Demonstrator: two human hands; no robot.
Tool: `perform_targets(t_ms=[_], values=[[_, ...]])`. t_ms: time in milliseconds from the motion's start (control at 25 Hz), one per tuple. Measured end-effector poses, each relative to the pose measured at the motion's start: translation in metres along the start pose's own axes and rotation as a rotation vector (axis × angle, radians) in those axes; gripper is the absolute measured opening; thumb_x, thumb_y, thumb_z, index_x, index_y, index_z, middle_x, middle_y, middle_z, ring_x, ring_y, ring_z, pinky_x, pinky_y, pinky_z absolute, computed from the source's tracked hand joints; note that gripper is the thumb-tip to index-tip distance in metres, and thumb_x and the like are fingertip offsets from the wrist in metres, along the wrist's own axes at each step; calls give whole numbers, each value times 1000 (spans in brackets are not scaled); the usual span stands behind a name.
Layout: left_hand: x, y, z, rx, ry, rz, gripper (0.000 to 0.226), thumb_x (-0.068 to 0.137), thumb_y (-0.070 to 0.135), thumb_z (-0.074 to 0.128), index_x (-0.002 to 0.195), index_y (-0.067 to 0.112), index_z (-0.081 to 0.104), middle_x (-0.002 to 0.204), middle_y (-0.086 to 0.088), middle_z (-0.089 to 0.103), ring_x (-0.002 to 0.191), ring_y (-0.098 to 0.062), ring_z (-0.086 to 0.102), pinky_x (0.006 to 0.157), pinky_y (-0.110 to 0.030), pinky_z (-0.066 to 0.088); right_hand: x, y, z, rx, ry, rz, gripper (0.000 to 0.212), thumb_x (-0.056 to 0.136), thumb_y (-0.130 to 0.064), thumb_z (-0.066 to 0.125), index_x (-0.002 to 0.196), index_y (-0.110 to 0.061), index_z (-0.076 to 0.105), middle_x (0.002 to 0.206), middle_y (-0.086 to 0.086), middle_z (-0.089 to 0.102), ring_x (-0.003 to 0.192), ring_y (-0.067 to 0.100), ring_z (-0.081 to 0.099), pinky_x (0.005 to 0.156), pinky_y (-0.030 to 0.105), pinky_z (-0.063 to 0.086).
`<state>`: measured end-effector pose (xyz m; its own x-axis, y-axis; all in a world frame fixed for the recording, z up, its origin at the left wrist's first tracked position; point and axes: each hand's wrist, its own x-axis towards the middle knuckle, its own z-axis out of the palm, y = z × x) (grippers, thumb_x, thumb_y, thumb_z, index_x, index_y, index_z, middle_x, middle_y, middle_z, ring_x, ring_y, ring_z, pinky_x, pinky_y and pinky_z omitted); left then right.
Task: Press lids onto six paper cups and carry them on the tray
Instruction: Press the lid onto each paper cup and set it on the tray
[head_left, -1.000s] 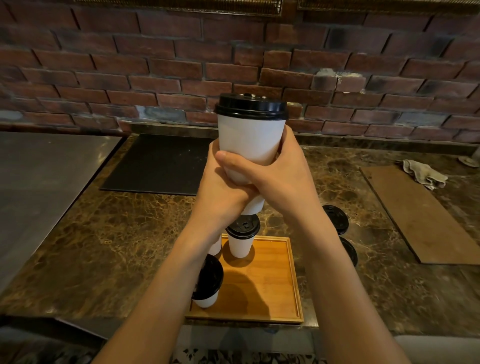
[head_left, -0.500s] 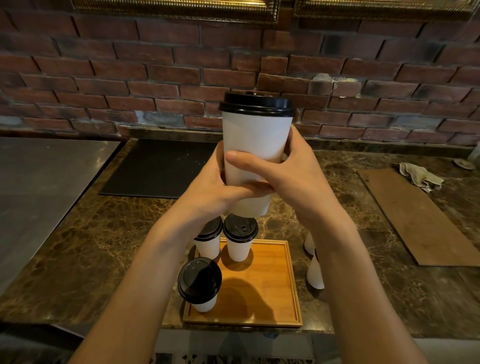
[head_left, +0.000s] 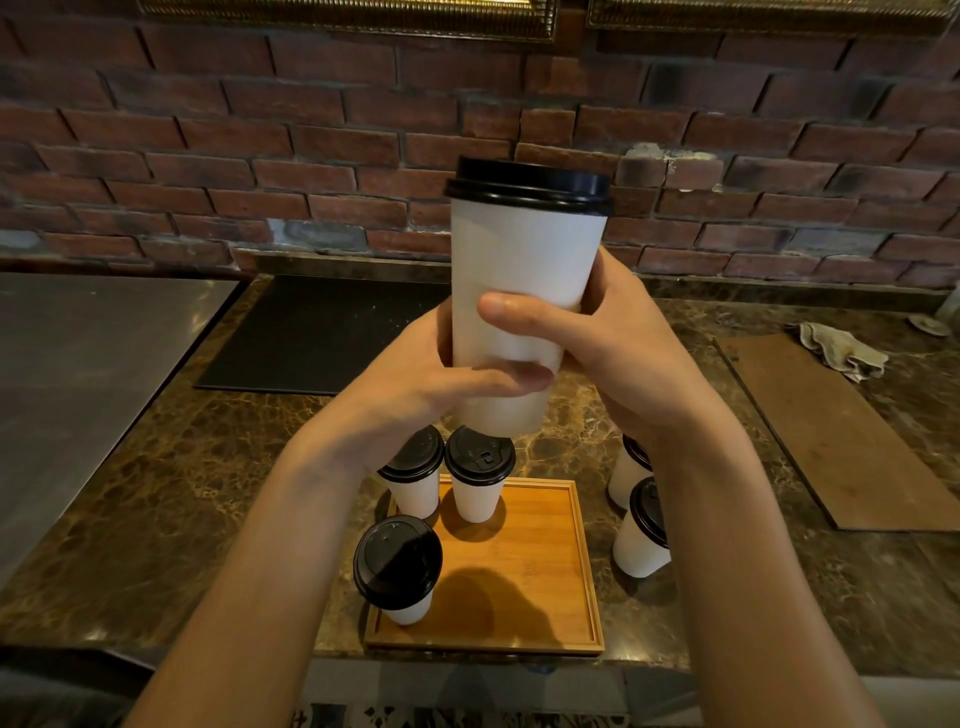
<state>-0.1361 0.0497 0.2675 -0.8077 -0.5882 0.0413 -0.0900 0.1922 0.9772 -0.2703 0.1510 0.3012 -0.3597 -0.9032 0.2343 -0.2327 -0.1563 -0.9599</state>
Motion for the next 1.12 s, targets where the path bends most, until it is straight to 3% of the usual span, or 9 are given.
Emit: perform_targets(t_ms=[120, 280, 480, 640, 920, 1120], values=[[1, -2, -2, -7, -19, 20, 48, 66, 25, 77, 112, 26, 61, 110, 4, 69, 108, -15, 64, 96, -40, 50, 0, 0, -5, 23, -53, -16, 68, 67, -31, 79, 128, -26, 49, 116, -3, 65, 107, 14, 66, 84, 32, 59], [-2, 2, 0, -159, -209, 115, 54, 63, 29, 77, 112, 44, 60, 112, 11, 66, 110, -11, 61, 83, -22, 52, -1, 1, -9, 53, -128, -29, 67, 64, -29, 82, 123, -26, 51, 108, -9, 67, 107, 13, 66, 80, 26, 56], [-1, 0, 0, -178, -286, 139, 69, 65, 22, 75, 129, 26, 50, 120, 3, 62, 114, -17, 58, 90, -28, 51, -6, 2, -11, 38, -174, -22, 73, 58, -35, 78, 125, -20, 51, 106, -10, 67, 106, 13, 66, 80, 25, 54], [-2, -3, 3, -213, -254, 134, 70, 64, 21, 76, 129, 25, 50, 120, 2, 62, 114, -17, 59, 90, -31, 52, -7, 2, -12, 26, -177, -13, 71, 58, -39, 77, 123, -24, 52, 106, -11, 67, 107, 11, 65, 82, 24, 54], [-6, 1, 5, -265, -180, 160, 61, 65, 15, 74, 122, 27, 54, 109, 9, 68, 106, -12, 63, 80, -21, 53, -7, -3, -11, -14, -136, -37, 58, 68, -29, 79, 120, -30, 54, 109, -11, 67, 108, 9, 65, 82, 26, 56], [-2, 6, 11, -158, 2, 157, 80, 56, 31, 82, 129, 24, 49, 113, 5, 66, 106, -12, 63, 84, -34, 54, -6, -11, -4, -93, -18, -45, 67, 65, -37, 80, 125, -26, 52, 110, -12, 64, 102, 2, 63, 82, 26, 58]])
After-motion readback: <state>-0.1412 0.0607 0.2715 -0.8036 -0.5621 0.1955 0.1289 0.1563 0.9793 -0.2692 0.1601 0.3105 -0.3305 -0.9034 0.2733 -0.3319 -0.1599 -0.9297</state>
